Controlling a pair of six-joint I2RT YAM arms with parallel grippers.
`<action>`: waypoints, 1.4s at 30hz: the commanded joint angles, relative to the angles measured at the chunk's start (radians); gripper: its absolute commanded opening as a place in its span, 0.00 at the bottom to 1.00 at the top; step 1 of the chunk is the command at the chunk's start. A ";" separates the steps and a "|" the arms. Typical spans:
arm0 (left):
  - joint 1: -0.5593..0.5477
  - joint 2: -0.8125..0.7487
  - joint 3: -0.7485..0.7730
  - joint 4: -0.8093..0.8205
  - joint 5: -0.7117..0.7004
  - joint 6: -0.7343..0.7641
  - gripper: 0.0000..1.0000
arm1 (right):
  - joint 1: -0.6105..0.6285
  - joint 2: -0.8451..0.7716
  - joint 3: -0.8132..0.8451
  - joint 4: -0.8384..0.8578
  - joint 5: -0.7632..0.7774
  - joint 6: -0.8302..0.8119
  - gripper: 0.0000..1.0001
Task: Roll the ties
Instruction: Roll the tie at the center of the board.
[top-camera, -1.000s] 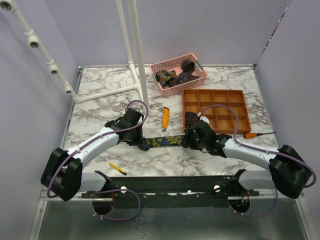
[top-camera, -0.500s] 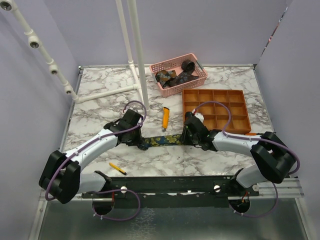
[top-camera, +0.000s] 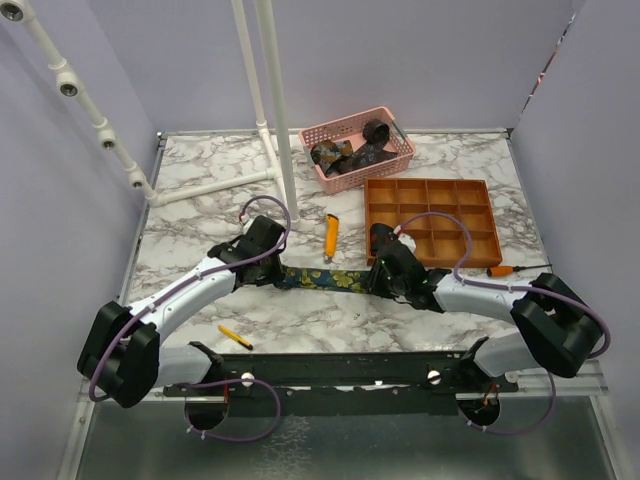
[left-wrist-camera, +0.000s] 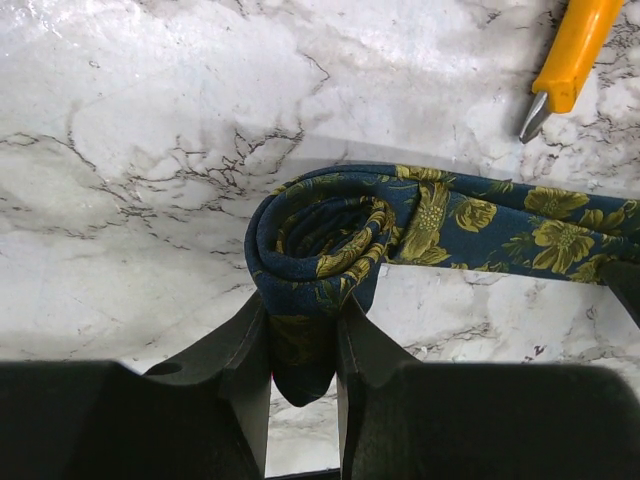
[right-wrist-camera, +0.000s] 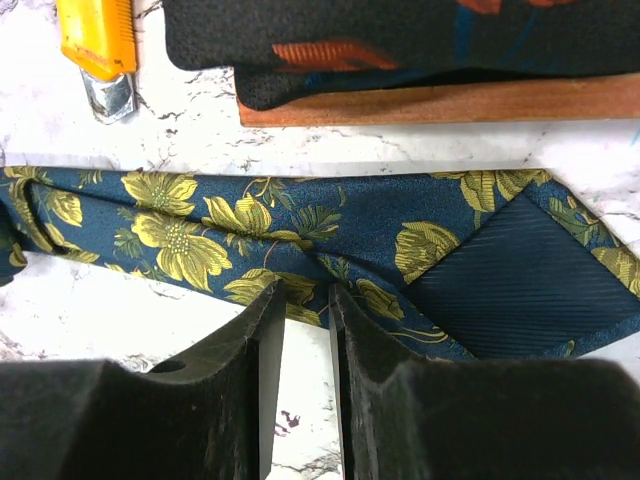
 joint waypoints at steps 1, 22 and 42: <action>0.001 0.011 -0.003 0.008 -0.085 -0.025 0.00 | 0.003 0.048 -0.104 -0.230 -0.070 0.014 0.29; -0.120 0.035 -0.007 -0.103 -0.332 -0.056 0.00 | 0.026 -0.225 -0.269 -0.377 -0.163 0.141 0.29; -0.420 0.446 0.351 -0.422 -0.669 -0.208 0.00 | 0.027 -0.307 -0.201 -0.413 -0.150 0.094 0.38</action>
